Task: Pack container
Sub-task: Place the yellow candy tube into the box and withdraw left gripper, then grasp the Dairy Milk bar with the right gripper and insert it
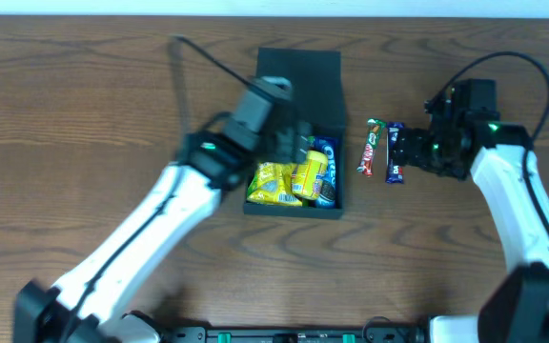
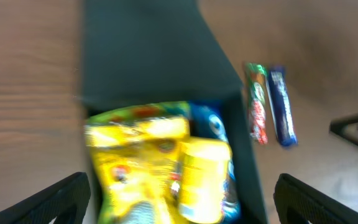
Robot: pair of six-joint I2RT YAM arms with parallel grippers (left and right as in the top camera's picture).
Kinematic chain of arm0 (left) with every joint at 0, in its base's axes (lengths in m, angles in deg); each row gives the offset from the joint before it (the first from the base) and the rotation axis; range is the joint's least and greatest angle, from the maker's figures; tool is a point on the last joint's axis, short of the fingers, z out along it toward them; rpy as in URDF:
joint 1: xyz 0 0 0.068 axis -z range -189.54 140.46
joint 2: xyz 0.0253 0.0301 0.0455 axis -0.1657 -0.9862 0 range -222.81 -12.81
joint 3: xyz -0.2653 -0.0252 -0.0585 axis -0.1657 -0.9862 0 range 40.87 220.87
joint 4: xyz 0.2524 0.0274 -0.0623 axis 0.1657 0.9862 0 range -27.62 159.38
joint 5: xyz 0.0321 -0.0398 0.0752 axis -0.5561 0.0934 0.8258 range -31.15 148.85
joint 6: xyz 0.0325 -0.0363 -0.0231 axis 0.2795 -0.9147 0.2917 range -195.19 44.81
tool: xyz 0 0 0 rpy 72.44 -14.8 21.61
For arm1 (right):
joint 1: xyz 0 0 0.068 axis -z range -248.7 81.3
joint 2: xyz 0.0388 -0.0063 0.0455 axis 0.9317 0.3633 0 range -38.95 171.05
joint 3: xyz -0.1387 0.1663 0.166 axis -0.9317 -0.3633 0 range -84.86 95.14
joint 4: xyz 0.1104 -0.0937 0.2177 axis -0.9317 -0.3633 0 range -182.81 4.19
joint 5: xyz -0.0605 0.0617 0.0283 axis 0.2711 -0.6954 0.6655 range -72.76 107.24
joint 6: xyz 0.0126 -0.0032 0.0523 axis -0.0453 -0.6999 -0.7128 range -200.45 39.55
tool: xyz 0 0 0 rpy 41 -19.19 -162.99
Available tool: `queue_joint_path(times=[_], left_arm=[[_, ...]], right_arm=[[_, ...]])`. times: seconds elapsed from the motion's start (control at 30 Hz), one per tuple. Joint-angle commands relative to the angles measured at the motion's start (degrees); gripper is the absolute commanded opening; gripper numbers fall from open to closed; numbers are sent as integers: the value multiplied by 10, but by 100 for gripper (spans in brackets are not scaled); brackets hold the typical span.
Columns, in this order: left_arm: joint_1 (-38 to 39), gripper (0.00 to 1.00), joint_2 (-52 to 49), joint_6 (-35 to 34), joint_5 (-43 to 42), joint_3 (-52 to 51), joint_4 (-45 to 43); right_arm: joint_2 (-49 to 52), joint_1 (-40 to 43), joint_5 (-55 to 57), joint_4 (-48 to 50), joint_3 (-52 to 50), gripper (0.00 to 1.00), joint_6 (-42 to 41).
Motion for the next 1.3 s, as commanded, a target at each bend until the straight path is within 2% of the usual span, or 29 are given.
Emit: queue_joint_path(times=[0.0, 0.17, 0.57, 0.73, 0.9, 1.03, 1.13, 1.27], left_arm=[[-46, 96, 12, 12, 10, 8, 30], [-96, 95, 12, 17, 7, 3, 80], [-113, 95, 12, 44, 8, -5, 74], [-113, 95, 12, 45, 9, -5, 74], [-113, 95, 12, 46, 9, -6, 74], [-113, 95, 12, 52, 9, -6, 74], [-113, 95, 12, 61, 13, -6, 74], [-113, 95, 12, 61, 13, -6, 72]], right_arm=[[47, -8, 7, 13, 0, 66, 12], [113, -8, 30, 49, 0, 59, 5], [203, -8, 54, 131, 0, 50, 6], [225, -8, 58, 136, 0, 37, 6], [212, -8, 58, 123, 10, 16, 8], [172, -8, 57, 64, 44, 5, 10], [118, -16, 46, 14, 68, 2, 10], [35, -53, -32, -12, 69, 2, 9]])
